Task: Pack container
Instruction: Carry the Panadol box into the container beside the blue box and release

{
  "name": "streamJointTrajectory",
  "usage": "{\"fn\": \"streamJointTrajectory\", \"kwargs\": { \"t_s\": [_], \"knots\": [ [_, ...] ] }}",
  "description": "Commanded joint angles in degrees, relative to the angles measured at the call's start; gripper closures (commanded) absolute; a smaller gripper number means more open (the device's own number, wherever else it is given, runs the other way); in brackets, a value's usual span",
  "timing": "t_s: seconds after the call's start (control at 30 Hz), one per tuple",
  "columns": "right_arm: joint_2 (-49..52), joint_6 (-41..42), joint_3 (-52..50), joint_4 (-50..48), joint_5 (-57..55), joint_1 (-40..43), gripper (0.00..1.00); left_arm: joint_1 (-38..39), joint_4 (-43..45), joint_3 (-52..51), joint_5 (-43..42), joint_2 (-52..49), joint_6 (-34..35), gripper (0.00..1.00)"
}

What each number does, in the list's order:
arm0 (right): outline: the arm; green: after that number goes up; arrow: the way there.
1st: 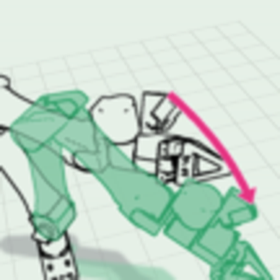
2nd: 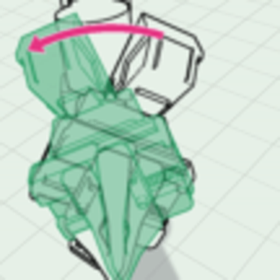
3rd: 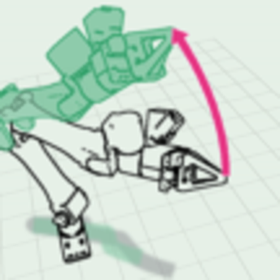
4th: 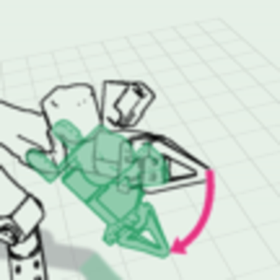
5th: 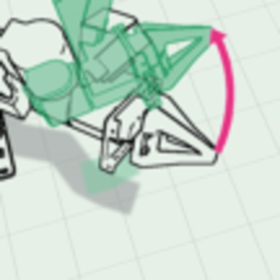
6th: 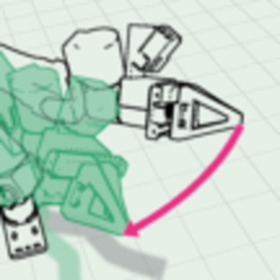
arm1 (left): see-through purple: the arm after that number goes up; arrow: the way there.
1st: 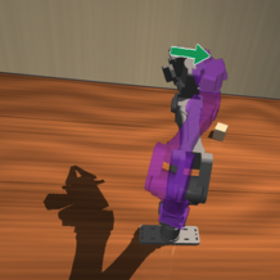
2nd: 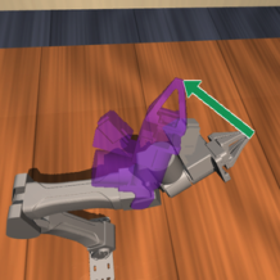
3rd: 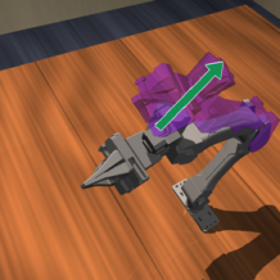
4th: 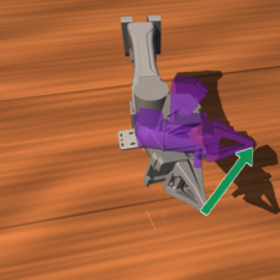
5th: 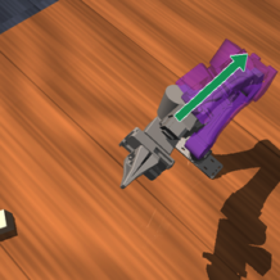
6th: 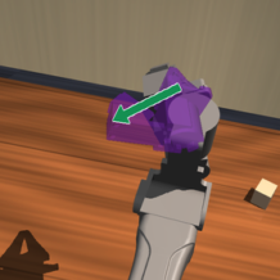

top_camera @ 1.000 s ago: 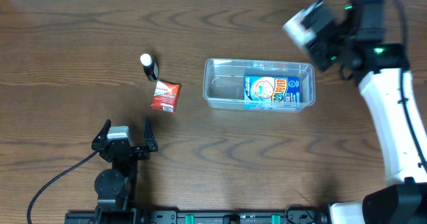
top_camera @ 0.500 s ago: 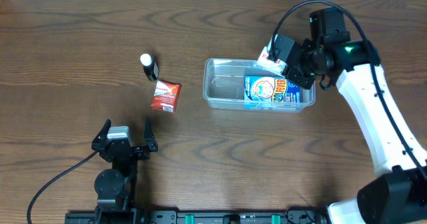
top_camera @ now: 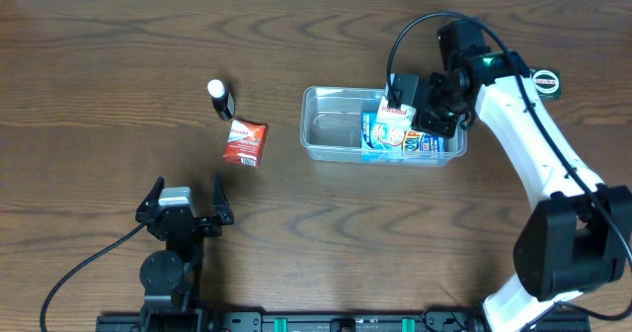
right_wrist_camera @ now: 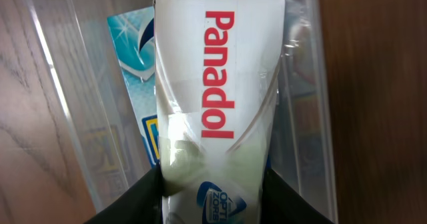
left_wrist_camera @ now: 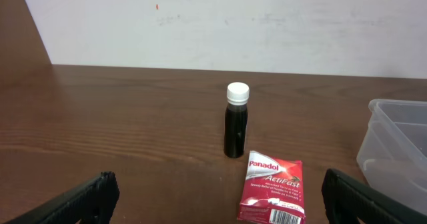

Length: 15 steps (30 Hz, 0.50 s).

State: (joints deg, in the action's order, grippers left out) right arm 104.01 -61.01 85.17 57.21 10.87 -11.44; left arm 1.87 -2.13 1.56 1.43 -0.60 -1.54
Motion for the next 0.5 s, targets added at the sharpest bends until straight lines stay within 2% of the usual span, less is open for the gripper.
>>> {"fn": "streamJointTrajectory", "kwargs": {
  "t_s": [0.0,0.47],
  "knots": [
    [2.38,-3.72,0.11,0.07,0.52,0.57,0.57,-0.42,-1.88,-1.33,0.09,0.37,-0.35,0.02],
    [7.67,-4.44,0.11,-4.24,3.10,2.01,0.57,-0.42,-1.88,-1.33,0.09,0.37,-0.35,0.02]
  ]
}}
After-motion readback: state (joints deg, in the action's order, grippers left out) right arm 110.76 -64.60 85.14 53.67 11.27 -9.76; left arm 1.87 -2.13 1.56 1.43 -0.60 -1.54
